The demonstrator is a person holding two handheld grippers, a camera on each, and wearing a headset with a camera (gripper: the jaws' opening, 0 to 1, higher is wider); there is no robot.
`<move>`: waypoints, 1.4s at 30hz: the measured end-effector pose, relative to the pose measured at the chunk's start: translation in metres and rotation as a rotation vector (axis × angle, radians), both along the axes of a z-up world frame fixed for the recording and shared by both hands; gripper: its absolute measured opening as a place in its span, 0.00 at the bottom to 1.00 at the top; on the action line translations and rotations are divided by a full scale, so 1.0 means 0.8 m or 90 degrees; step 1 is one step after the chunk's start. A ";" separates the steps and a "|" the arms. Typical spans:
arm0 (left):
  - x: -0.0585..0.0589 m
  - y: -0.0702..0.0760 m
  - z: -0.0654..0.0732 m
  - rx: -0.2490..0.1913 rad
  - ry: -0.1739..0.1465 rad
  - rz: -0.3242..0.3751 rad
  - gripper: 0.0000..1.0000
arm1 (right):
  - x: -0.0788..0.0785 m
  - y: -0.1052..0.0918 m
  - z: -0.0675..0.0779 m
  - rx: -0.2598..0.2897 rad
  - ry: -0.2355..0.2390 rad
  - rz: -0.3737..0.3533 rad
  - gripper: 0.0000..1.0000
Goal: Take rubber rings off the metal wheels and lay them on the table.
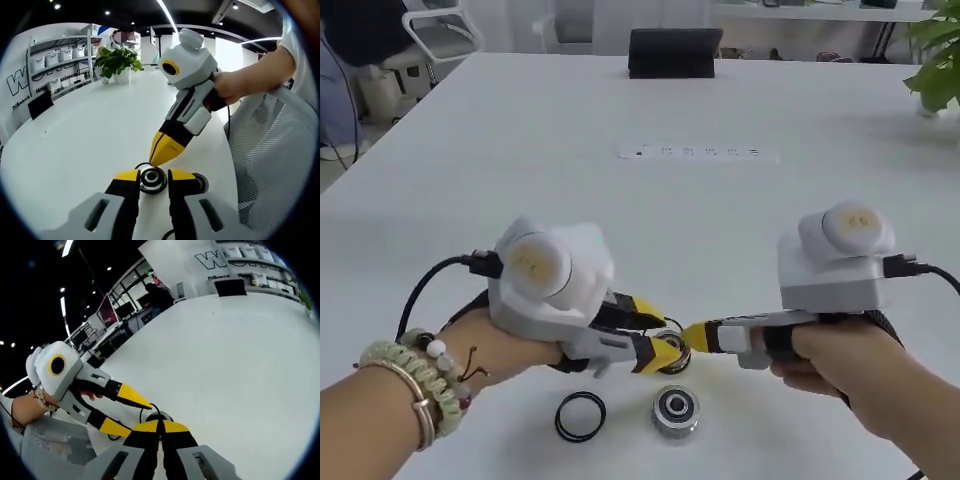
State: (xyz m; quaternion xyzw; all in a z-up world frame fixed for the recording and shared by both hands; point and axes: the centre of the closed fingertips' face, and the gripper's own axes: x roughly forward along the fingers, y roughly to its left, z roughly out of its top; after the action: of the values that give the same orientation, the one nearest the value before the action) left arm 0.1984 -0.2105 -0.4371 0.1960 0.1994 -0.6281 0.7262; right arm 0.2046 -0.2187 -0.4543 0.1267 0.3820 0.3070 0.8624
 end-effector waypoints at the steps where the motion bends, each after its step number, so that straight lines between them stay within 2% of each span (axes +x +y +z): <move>1: 0.001 0.000 0.003 0.000 -0.002 0.000 0.20 | 0.001 -0.001 0.001 0.000 -0.001 -0.002 0.00; 4: 0.000 0.000 0.018 -0.011 -0.011 -0.003 0.23 | 0.003 -0.001 0.005 0.007 -0.006 -0.005 0.00; 6: -0.002 -0.001 0.026 -0.021 -0.008 -0.008 0.26 | 0.005 -0.001 0.009 0.012 -0.009 -0.009 0.00; 7: -0.003 -0.001 0.027 -0.019 -0.008 -0.012 0.28 | 0.006 -0.001 0.009 0.013 -0.010 -0.010 0.00; 9: -0.003 0.002 0.028 -0.003 -0.031 -0.020 0.32 | 0.007 0.000 0.012 0.014 -0.012 -0.012 0.00; 10: -0.006 0.002 0.029 -0.002 -0.032 -0.027 0.33 | 0.007 0.000 0.012 0.015 -0.012 -0.014 0.00; 12: -0.008 0.003 0.032 -0.004 -0.028 -0.033 0.35 | 0.006 0.000 0.013 0.014 -0.012 -0.014 0.00; 14: -0.009 0.005 0.039 -0.002 -0.015 -0.036 0.37 | 0.006 0.000 0.014 0.017 -0.014 -0.013 0.00; 15: -0.010 0.006 0.042 -0.001 -0.016 -0.037 0.39 | 0.006 0.001 0.015 0.019 -0.015 -0.014 0.00; 18: -0.012 0.006 0.059 -0.008 -0.027 -0.045 0.46 | 0.006 0.002 0.016 0.023 -0.018 -0.013 0.00; 22: -0.015 0.009 0.086 -0.028 -0.034 -0.037 0.50 | 0.007 0.003 0.020 0.026 -0.021 -0.010 0.00; 25: -0.020 0.014 0.102 -0.038 -0.055 -0.037 0.52 | 0.008 0.005 0.024 0.031 -0.024 -0.008 0.00; 31: -0.022 0.040 0.125 -0.049 -0.076 -0.014 0.57 | 0.006 0.014 0.035 0.042 -0.034 0.003 0.00; 34: -0.022 0.061 0.133 -0.055 -0.083 0.003 0.57 | 0.003 0.021 0.041 0.047 -0.039 0.013 0.00; 39: -0.023 0.091 0.142 -0.066 -0.086 0.037 0.62 | -0.002 0.032 0.047 0.049 -0.045 0.033 0.00; 42: -0.027 0.107 0.139 -0.057 -0.090 0.051 0.67 | -0.005 0.037 0.049 0.050 -0.045 0.043 0.00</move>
State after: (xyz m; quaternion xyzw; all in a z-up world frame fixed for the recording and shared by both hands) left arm 0.1765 -0.1246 -0.3258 0.1992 0.1272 -0.5916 0.7708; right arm 0.2008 -0.1888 -0.4147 0.1367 0.3426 0.3551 0.8590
